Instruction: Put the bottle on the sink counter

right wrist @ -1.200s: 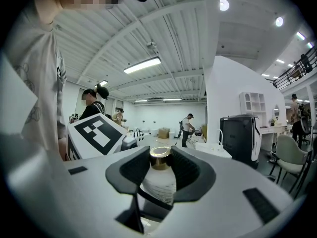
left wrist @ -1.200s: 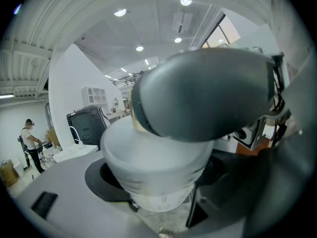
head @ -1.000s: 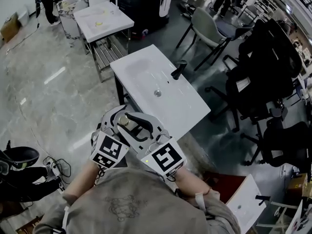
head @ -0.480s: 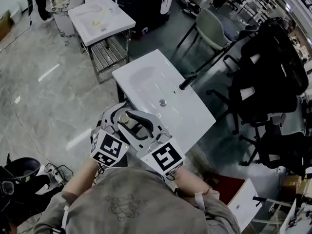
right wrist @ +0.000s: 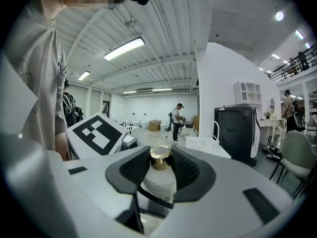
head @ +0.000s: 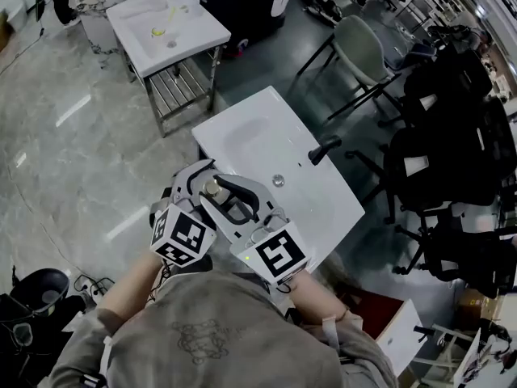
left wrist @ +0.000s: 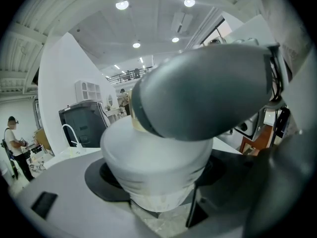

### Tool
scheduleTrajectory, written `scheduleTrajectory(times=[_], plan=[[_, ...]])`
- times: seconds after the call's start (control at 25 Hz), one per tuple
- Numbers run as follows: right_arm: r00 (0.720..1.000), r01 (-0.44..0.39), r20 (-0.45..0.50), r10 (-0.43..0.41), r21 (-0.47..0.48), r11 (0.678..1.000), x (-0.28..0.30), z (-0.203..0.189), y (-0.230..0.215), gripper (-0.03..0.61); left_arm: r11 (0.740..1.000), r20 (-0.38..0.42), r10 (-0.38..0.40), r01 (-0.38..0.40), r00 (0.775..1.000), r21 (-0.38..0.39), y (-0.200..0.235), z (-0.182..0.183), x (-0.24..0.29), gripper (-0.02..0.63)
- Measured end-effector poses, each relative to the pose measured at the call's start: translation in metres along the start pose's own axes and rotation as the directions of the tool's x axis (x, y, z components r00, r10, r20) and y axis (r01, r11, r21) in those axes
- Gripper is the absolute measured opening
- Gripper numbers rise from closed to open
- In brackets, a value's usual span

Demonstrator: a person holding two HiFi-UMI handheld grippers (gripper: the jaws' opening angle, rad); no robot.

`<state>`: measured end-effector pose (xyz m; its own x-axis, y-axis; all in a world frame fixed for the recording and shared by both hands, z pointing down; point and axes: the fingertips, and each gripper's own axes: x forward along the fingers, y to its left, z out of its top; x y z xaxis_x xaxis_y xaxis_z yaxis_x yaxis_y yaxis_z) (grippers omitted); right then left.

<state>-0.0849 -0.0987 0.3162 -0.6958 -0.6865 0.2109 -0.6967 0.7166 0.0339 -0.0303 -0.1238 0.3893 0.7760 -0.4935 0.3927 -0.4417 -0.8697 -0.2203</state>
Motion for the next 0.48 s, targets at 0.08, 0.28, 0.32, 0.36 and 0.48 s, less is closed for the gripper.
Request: scheduleTrajectory(times=[0.08,0.28,0.32,0.36,0.48], plan=[[1.000,0.010,0.000,-0.010,0.005,1.000,0.014,0.001,-0.008,0.138,1.000,0.007,-0.009,0.009,1.000,-0.002,0.014,-0.003,0.005,0.328],[0.999,0.037,-0.009,-0.037,0.001,0.999,0.045,0.000,-0.027,0.138,1.000,0.031,-0.015,0.016,0.999,-0.006,0.045,-0.010,0.020,0.328],[0.999,0.036,-0.010,-0.036,-0.003,0.999,0.050,0.000,-0.031,0.138,1.000,0.036,-0.014,0.014,0.999,-0.007,0.052,-0.011,0.022,0.328],[0.999,0.032,-0.013,-0.033,-0.007,0.999,0.055,-0.001,-0.035,0.138,1.000,0.040,-0.013,0.013,0.999,-0.009,0.057,-0.013,0.025,0.328],[1.000,0.022,-0.019,-0.023,-0.011,1.000,0.068,-0.007,-0.046,0.138,1.000,0.041,-0.010,0.010,0.999,-0.016,0.069,-0.020,0.036,0.328]])
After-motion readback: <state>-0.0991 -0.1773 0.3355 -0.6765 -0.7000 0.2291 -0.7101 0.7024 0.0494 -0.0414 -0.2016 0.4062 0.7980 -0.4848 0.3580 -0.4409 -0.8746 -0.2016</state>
